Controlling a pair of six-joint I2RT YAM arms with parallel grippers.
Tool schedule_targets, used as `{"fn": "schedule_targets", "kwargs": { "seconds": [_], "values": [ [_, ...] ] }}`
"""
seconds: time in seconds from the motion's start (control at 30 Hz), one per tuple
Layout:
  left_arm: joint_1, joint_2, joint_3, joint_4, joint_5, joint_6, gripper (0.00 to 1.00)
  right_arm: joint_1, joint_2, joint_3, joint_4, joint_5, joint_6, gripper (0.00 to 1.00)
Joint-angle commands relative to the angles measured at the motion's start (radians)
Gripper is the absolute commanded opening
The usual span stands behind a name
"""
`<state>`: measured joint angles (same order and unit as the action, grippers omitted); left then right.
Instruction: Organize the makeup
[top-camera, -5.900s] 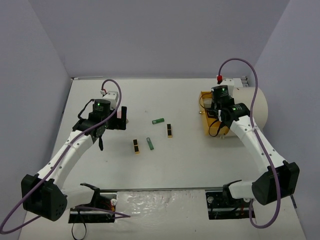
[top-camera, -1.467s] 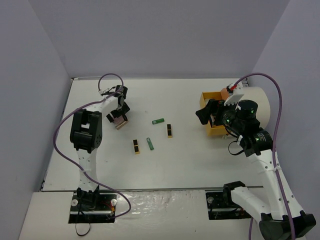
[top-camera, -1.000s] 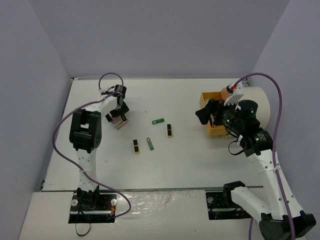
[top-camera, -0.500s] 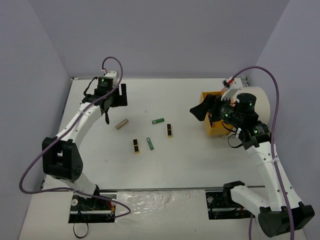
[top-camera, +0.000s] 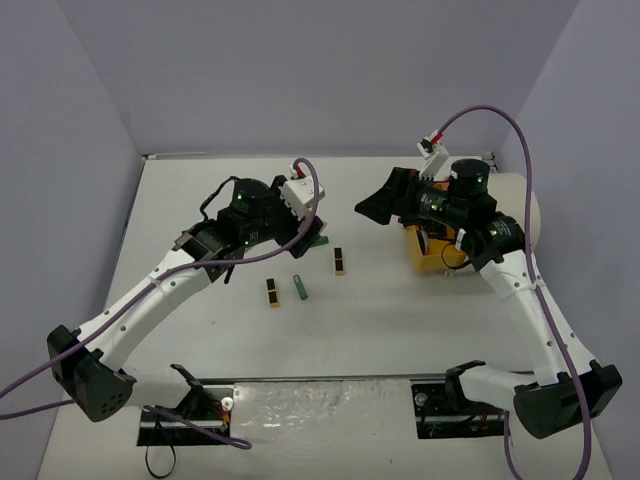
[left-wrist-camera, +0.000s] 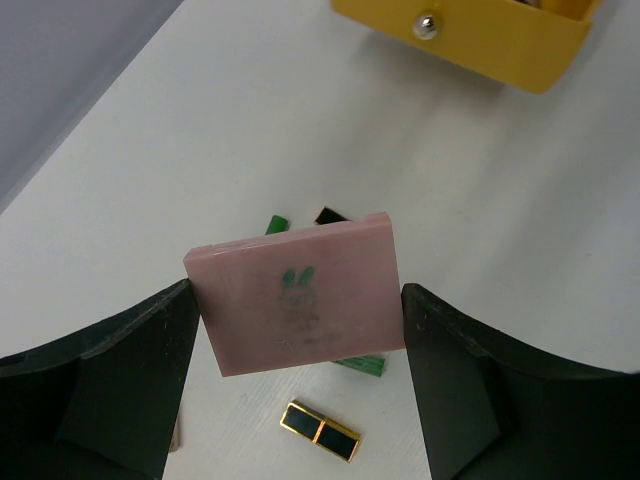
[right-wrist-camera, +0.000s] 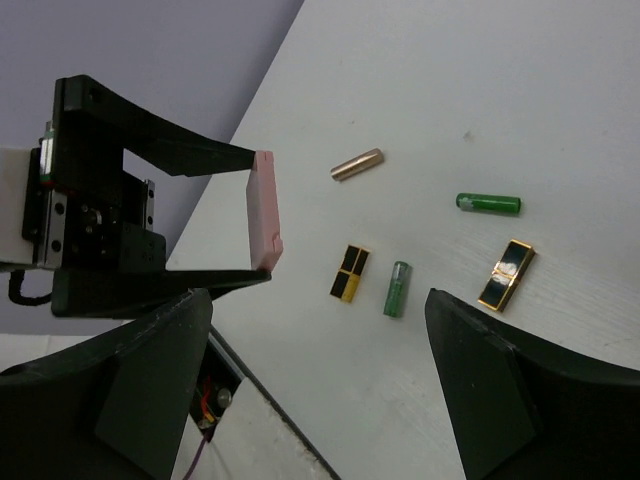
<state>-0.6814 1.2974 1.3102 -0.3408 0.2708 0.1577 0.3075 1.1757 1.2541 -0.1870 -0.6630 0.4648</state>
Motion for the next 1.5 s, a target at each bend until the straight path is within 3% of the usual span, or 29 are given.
{"fn": "schedule_targets", "kwargs": {
  "seconds": [0.0,0.77,0.9,1.0,1.13,1.2,1.23,1.3,1.33,1.37,1.47],
  "values": [
    [-0.063,-0.034,0.053,0.039,0.026,0.106,0.09,0.07,0.05,0.051,0.053,-0.021,0.041,0.8],
    [-0.123,-0.003,0.083,0.082,0.047,0.131,0.09,0.223,0.142,0.028,0.055,0.043,0.046,0.47],
    [-0.127,-0.003,0.079,0.087,0.05,0.131,0.09,0.23,0.143,0.028,0.055,0.05,0.042,0.32],
    [-0.129,0.002,0.08,0.089,0.059,0.123,0.08,0.229,0.144,0.027,0.054,0.052,0.035,0.14],
    [-0.133,0.003,0.074,0.092,0.058,0.121,0.1,0.229,0.138,0.013,0.052,0.078,0.033,0.0],
    [-0.133,0.001,0.071,0.094,0.054,0.119,0.16,0.229,0.136,0.009,0.05,0.087,0.028,0.0],
    [-0.133,0.0,0.069,0.094,0.05,0.117,0.25,0.23,0.134,0.008,0.048,0.096,0.023,0.0],
    [-0.133,-0.007,0.06,0.098,0.035,0.109,0.5,0.229,0.123,0.007,0.04,0.127,0.008,0.0],
    [-0.133,-0.009,0.053,0.1,0.024,0.106,0.67,0.228,0.119,0.007,0.031,0.14,-0.003,0.0],
    [-0.133,-0.011,0.047,0.102,0.016,0.105,0.69,0.226,0.112,0.011,0.019,0.164,-0.013,0.0],
    [-0.132,-0.027,0.024,0.106,-0.033,0.083,0.97,0.223,0.085,0.032,-0.073,0.301,-0.067,0.0]
  ]
}}
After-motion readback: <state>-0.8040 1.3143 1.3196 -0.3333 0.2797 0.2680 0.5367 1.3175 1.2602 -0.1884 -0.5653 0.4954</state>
